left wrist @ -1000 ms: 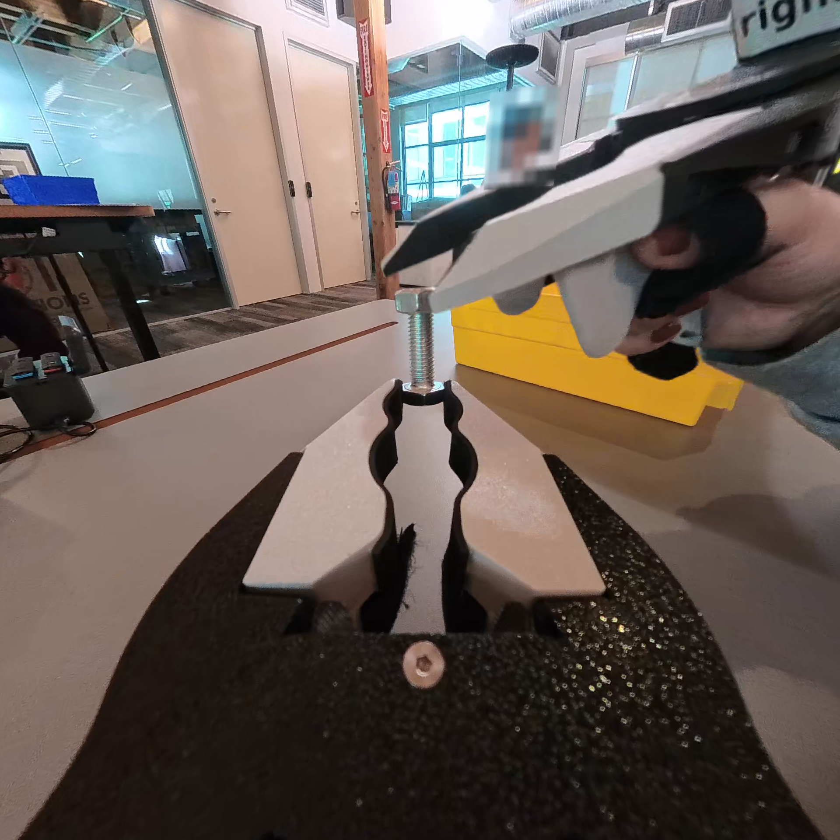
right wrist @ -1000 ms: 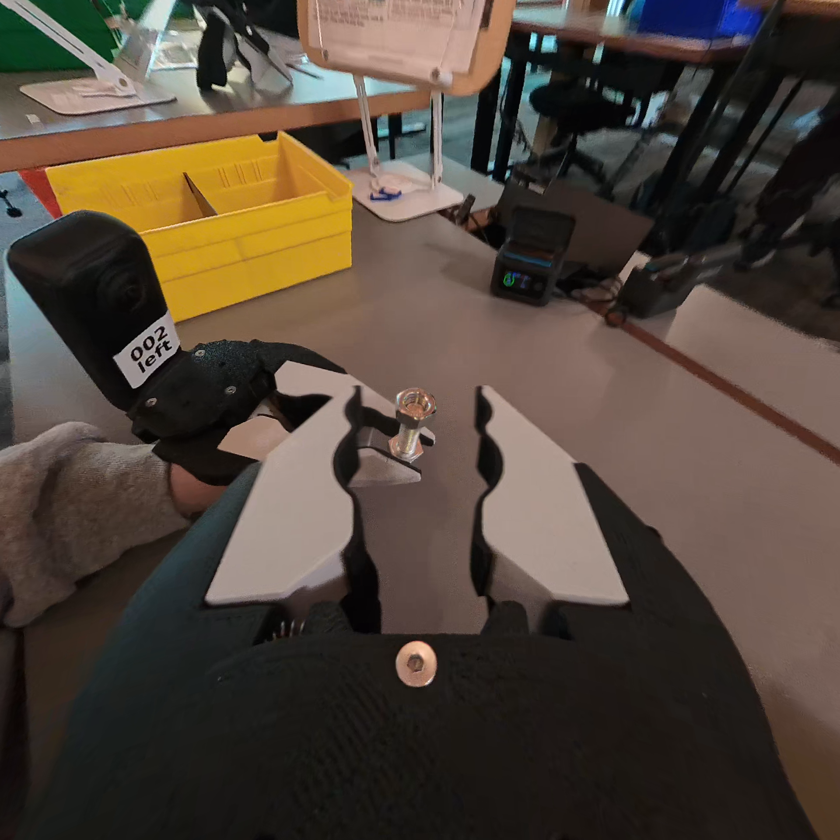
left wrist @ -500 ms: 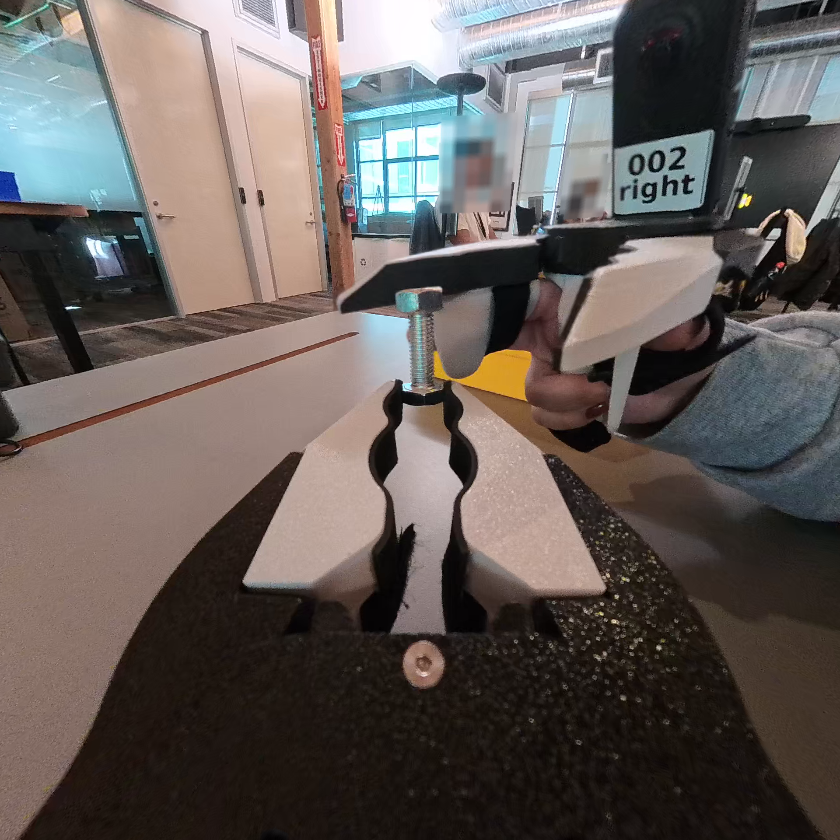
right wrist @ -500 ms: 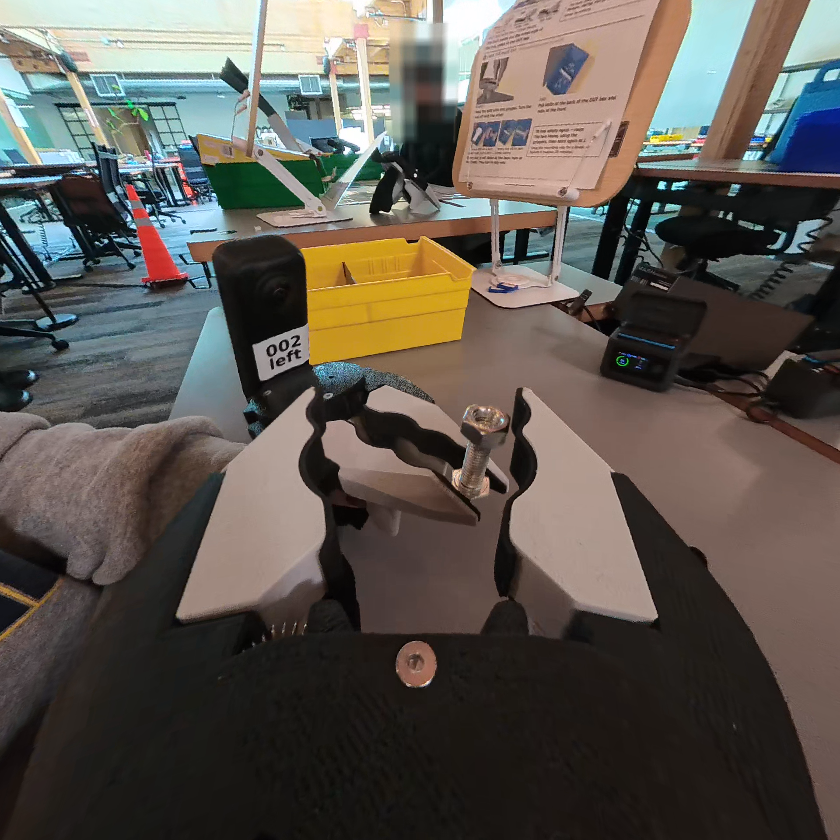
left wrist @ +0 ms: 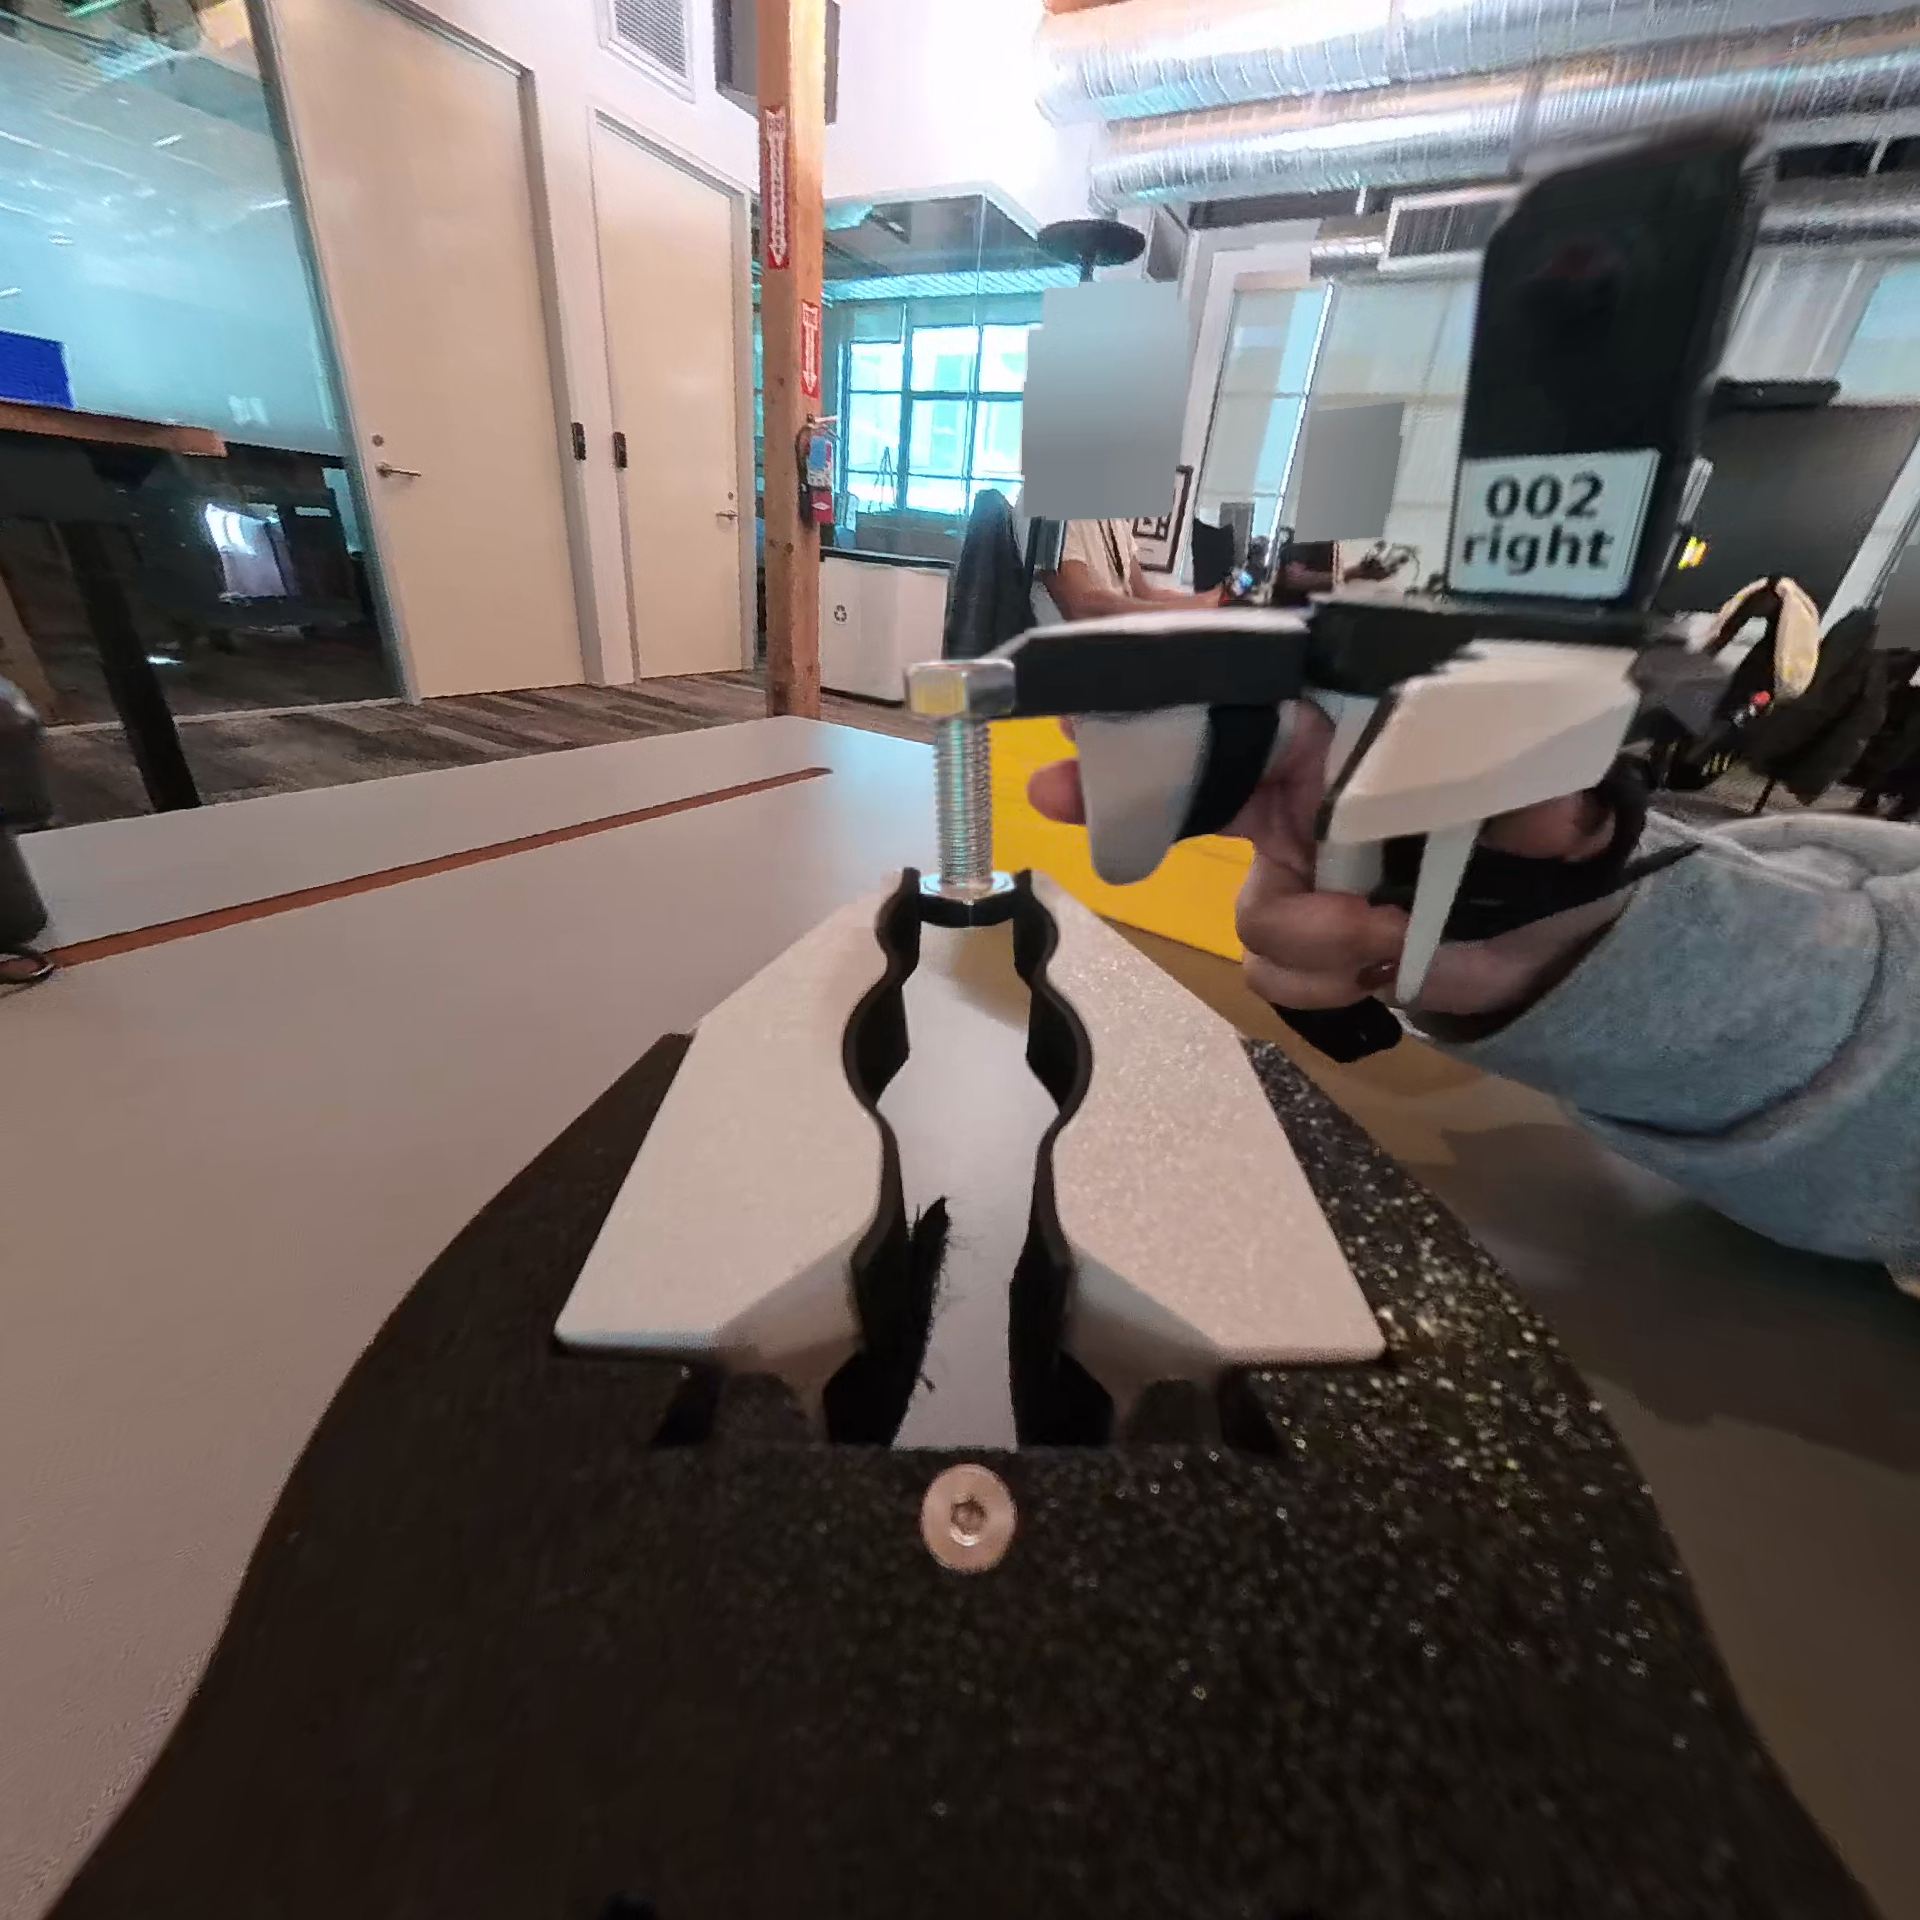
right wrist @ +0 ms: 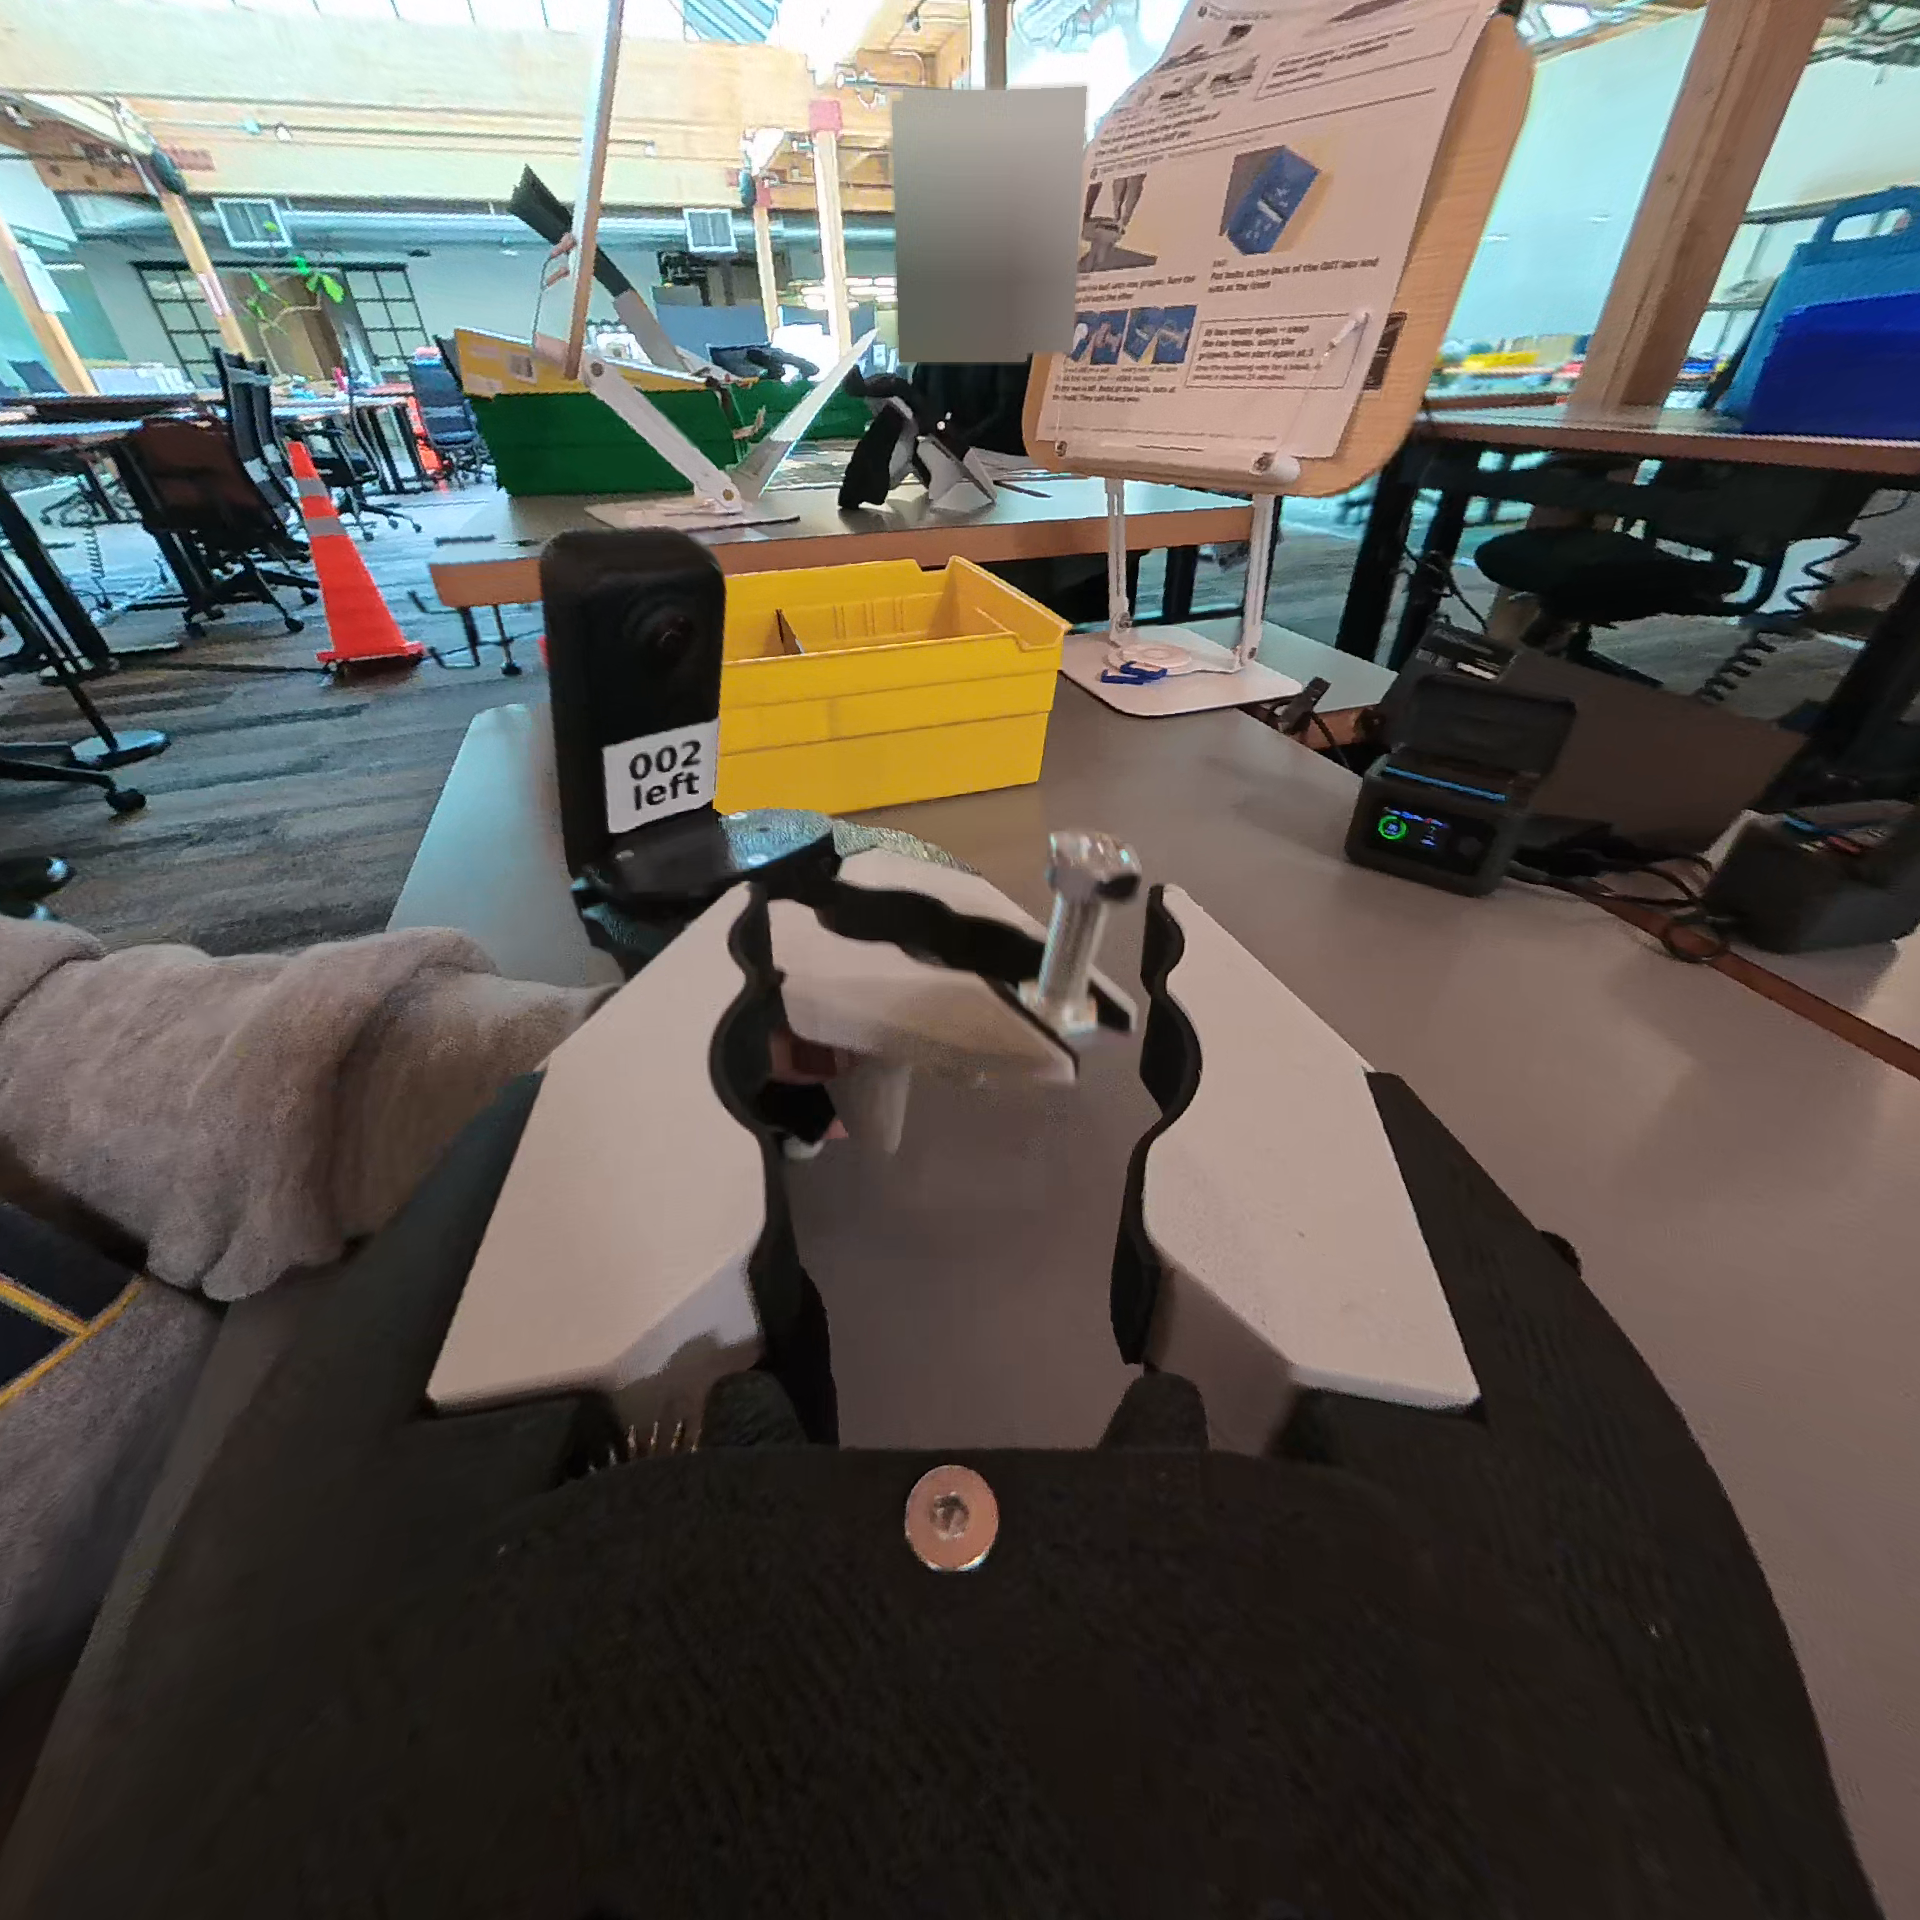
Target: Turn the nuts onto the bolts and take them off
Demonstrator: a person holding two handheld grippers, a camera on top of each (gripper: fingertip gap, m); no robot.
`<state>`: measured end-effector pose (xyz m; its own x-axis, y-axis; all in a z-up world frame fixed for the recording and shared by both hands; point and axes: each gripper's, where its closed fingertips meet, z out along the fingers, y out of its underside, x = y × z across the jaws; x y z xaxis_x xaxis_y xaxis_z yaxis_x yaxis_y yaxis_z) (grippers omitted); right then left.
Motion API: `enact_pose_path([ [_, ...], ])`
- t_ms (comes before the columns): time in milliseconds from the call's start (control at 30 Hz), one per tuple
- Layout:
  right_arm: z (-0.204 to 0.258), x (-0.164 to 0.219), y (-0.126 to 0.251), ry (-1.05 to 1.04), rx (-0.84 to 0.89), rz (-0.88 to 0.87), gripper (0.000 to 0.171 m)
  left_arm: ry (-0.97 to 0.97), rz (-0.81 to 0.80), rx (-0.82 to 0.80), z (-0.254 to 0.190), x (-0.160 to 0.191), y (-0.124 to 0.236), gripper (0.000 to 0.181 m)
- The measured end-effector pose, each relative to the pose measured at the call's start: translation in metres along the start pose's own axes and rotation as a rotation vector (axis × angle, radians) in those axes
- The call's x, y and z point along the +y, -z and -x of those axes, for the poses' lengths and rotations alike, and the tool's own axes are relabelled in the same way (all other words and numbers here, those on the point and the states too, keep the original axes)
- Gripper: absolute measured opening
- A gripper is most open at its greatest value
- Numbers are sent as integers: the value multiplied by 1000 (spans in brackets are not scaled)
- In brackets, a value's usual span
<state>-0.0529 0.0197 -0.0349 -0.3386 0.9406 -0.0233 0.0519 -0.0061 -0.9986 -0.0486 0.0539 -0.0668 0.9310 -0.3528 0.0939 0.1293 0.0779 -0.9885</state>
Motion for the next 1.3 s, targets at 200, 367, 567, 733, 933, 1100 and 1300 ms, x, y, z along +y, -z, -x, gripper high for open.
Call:
enact_pose_path([
  [200, -5, -6, -8, -12, 7, -42, 74, -33, 50, 81, -18, 8, -8, 16],
  [367, 5, -1, -9, -15, -42, -32, 74, -4, 39, 99, -19, 7, -6, 16],
  [567, -7, -4, 8, -33, -15, -70, 63, 24, 24, 101, -15, 4, -4, 16],
  [733, 13, -3, -12, -46, -146, -47, 64, -3, 78, 243, -44, 13, -11, 16],
  [933, 8, -2, 16, -70, -148, -104, 52, 96, 17, 238, -31, 2, -1, 16],
  [1100, 12, -7, 1, -70, -188, -119, 59, 88, 51, 323, -50, 8, -5, 16],
  [1300, 12, -3, 18, -34, -174, -113, 55, 126, 3, 257, -31, -1, 3, 16],
])
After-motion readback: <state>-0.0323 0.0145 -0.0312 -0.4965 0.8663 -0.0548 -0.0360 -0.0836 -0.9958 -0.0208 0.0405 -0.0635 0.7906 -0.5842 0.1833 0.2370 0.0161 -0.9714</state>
